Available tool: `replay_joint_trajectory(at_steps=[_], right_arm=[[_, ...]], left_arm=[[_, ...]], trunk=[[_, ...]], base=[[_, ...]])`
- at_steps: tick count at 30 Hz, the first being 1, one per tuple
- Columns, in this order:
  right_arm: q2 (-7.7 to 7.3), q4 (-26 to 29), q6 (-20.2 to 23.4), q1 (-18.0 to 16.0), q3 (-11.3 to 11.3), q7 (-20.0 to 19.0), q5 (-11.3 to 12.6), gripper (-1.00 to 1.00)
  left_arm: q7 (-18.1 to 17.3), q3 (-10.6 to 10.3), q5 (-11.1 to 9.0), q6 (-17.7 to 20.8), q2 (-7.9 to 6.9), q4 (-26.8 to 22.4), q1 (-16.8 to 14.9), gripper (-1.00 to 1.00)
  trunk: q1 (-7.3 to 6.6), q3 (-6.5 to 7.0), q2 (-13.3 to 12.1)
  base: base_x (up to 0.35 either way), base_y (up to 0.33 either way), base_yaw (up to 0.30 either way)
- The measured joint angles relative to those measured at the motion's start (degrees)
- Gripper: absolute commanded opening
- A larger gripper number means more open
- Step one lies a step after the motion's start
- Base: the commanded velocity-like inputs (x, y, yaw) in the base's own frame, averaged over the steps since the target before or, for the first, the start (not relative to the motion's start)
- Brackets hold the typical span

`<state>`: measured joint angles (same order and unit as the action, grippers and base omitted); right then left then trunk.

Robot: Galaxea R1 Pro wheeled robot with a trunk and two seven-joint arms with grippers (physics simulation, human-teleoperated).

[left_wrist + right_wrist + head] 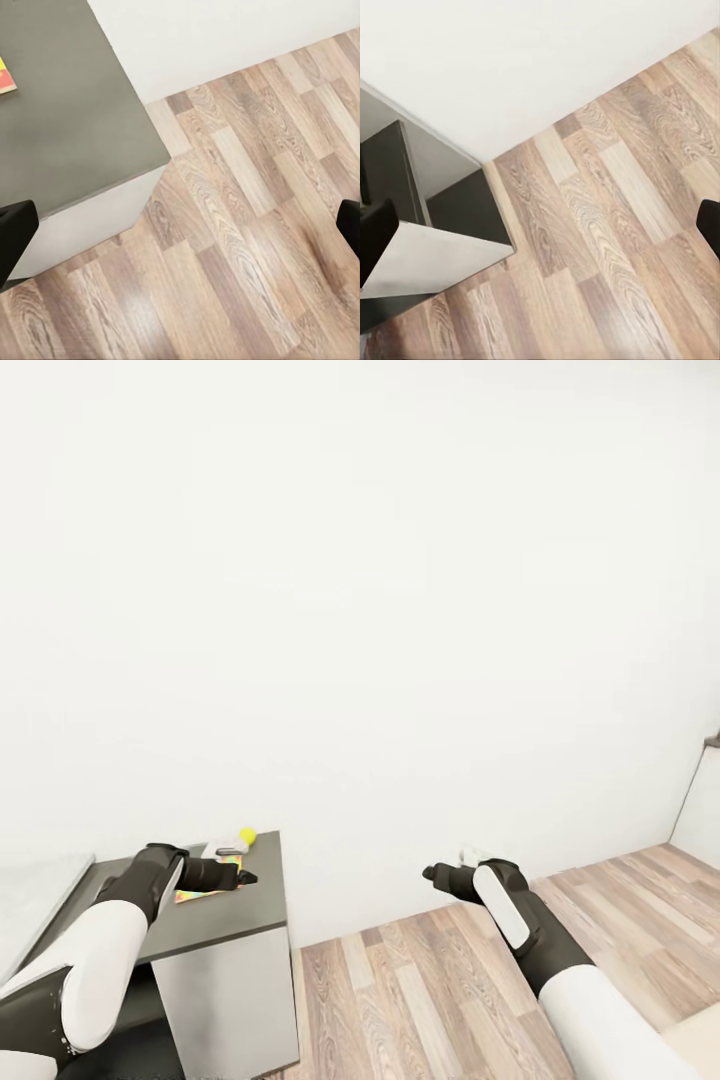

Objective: Put all the toys in the child's room - the three board games (two on the bed and one on the table), the two jigsaw puzzles on the table, and the tennis ball on the table - inside the toy box on the table in the child's room.

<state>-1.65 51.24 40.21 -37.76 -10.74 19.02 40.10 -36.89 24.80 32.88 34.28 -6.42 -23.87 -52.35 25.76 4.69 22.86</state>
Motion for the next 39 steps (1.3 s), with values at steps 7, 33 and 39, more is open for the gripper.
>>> replay_joint_trajectory(at_steps=[7, 33, 39], right_arm=[[-0.01, -0.21, -0.08, 0.16, -0.16, -0.07, -0.08, 1.00], [0.06, -1.12, -0.26, 0.17, -0.34, 0.10, -1.41, 1.00], [0.06, -1.12, -0.27, 0.17, -0.34, 0.10, -1.41, 1.00]], left_arm=[[0.06, 0.02, 0.00, -0.08, 0.09, -0.01, 0.00, 1.00], [0.05, 1.25, 0.00, -0.09, 0.03, -0.14, 0.00, 1.00], [0.05, 1.26, 0.00, -0.09, 0.03, -0.14, 0.00, 1.00]], trunk=[[0.00, -0.66, 0.00], [0.00, -3.12, 0.00], [0.00, -3.69, 0.00]], base=[[0.000, 0.000, 0.000], [0.000, 0.000, 0.000], [0.000, 0.000, 0.000]])
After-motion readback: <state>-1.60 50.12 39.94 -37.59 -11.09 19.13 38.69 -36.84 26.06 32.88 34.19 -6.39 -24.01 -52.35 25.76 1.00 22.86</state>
